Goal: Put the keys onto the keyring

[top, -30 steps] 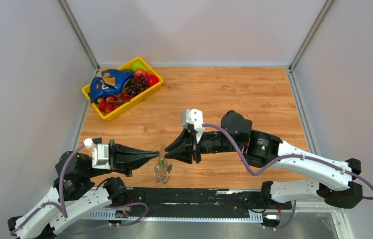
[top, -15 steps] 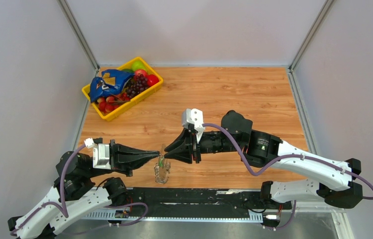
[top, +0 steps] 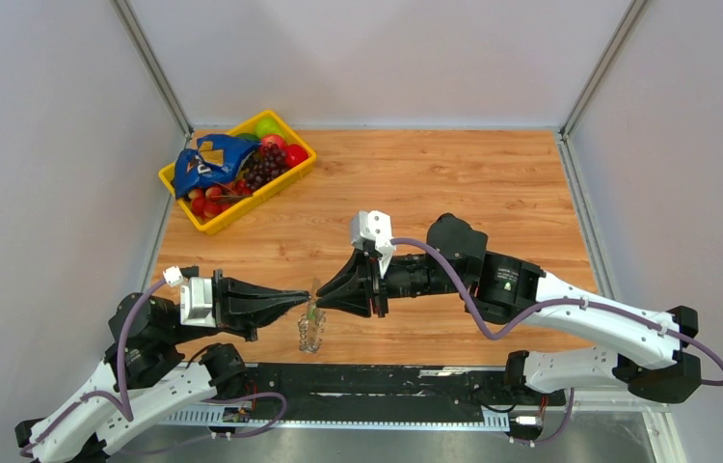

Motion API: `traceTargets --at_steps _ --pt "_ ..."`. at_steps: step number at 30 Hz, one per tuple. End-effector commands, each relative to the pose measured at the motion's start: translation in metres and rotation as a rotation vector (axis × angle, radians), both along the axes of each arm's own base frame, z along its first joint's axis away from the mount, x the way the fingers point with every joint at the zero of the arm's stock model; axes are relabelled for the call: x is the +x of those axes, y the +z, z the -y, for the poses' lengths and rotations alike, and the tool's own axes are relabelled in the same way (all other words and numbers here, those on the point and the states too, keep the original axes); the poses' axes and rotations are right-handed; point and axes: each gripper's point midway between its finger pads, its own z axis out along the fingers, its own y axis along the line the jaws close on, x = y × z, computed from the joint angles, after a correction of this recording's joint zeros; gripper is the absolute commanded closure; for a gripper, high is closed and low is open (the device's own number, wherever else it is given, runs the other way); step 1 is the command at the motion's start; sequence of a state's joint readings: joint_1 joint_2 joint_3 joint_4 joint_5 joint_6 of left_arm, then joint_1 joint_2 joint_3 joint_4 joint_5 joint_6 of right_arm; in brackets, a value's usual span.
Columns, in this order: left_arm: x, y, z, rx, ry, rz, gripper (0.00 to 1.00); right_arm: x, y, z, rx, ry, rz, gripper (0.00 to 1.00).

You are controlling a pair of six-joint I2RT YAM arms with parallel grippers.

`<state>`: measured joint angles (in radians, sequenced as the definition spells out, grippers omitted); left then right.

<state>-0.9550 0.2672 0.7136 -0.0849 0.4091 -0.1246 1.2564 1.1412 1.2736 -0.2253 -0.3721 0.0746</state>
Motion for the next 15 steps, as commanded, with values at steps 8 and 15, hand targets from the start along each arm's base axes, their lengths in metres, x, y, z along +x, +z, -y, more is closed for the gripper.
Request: traceTargets --at_steps 8,15 --pt "-0.001 0.016 -0.006 -0.059 0.016 0.045 1.00 -0.008 0.009 -0.005 0.032 0.043 -0.009 0.86" --pt "0.000 0.018 -0.008 -0.069 0.028 0.048 1.00 -0.009 0.003 -0.004 0.024 0.044 -0.009 1.00"
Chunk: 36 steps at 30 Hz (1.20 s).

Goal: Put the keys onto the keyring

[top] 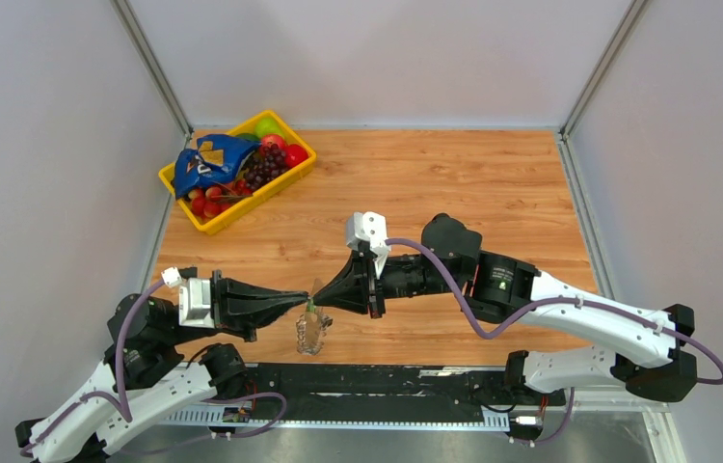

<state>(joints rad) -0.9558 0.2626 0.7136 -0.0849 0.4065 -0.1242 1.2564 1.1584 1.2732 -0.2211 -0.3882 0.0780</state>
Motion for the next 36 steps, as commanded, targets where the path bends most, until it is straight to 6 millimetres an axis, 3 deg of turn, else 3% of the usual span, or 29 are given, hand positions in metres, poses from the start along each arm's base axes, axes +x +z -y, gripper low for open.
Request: traceTargets --at_steps 1,11,20,30,36 --pt "0.000 0.018 -0.008 -0.068 0.028 0.048 1.00 -0.007 0.007 0.001 0.035 0.027 -0.003 1.00" --pt "0.002 0.021 -0.011 -0.093 0.046 0.048 1.00 -0.011 -0.012 -0.003 0.012 0.049 -0.033 1.00" --pt "0.003 0.022 -0.013 -0.098 0.056 0.047 1.00 -0.012 -0.014 -0.001 0.016 0.044 -0.034 1.00" --pt "0.003 0.023 -0.013 -0.101 0.059 0.048 1.00 -0.011 -0.012 0.000 0.023 0.036 -0.037 0.89" --pt "0.003 0.023 -0.014 -0.103 0.060 0.050 1.00 -0.012 -0.010 0.000 0.028 0.038 -0.035 1.00"
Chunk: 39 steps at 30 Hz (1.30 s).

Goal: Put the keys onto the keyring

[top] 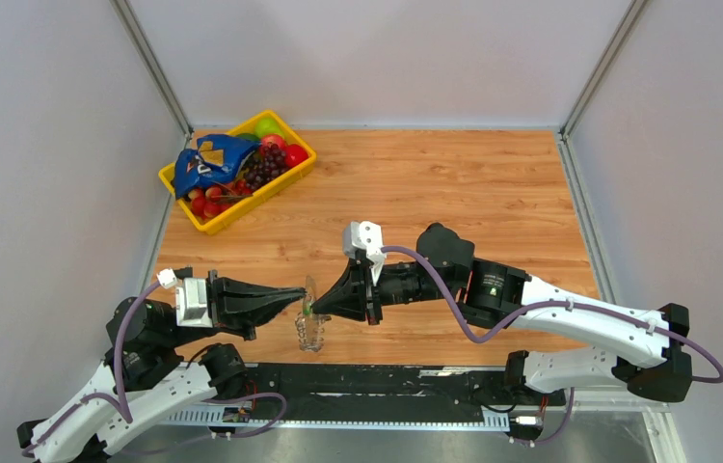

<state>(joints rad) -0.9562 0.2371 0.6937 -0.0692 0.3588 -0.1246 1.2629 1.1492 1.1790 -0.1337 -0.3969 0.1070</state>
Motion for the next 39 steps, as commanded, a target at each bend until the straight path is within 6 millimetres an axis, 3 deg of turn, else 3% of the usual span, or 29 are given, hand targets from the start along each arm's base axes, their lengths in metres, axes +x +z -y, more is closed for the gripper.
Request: traceTargets --at_steps 1,2,6,17,39 --pt "-0.003 0.023 -0.009 -0.074 0.017 0.055 1.00 -0.008 0.011 0.004 0.030 0.026 -0.006 1.00" --pt "-0.003 0.023 -0.009 -0.074 0.016 0.055 1.00 -0.008 0.012 0.004 0.032 0.026 -0.005 1.00" --pt "-0.003 0.023 -0.009 -0.074 0.017 0.055 1.00 -0.007 0.015 0.006 0.040 0.014 0.002 0.84" --pt "-0.005 0.023 -0.009 -0.075 0.010 0.056 1.00 0.000 0.031 0.018 0.068 -0.046 0.031 0.70" --pt "-0.005 0.021 -0.009 -0.071 0.007 0.054 1.00 0.007 0.037 0.004 0.078 -0.061 0.049 0.63"
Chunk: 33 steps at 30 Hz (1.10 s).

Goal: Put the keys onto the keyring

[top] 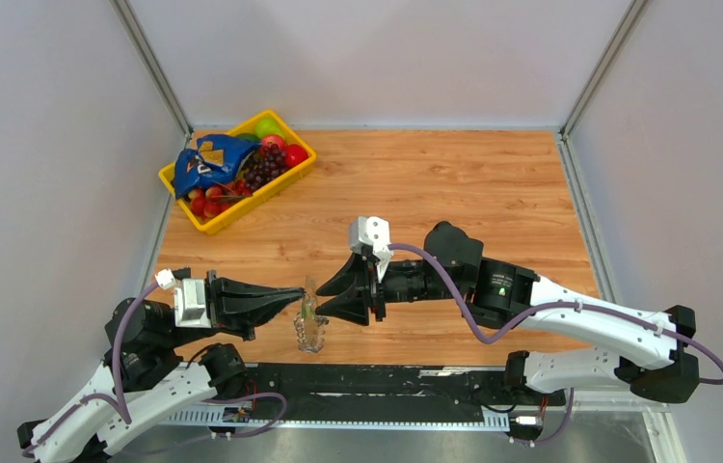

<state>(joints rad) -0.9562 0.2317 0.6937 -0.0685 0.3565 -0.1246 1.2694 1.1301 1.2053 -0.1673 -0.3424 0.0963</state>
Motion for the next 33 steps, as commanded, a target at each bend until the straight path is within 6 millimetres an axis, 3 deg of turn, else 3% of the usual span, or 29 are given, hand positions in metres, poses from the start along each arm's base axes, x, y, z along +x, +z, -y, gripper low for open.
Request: traceTargets --at_steps 1,19,33 --pt "-0.004 0.020 -0.007 -0.065 0.005 0.051 1.00 0.002 0.026 -0.002 0.068 -0.013 0.034 0.64" --pt "-0.005 0.019 -0.007 -0.066 0.001 0.052 1.00 0.005 0.035 -0.003 0.096 -0.026 0.056 0.68" --pt "-0.006 0.019 -0.009 -0.071 0.003 0.053 1.00 0.005 0.034 -0.008 0.093 -0.016 0.063 0.78"
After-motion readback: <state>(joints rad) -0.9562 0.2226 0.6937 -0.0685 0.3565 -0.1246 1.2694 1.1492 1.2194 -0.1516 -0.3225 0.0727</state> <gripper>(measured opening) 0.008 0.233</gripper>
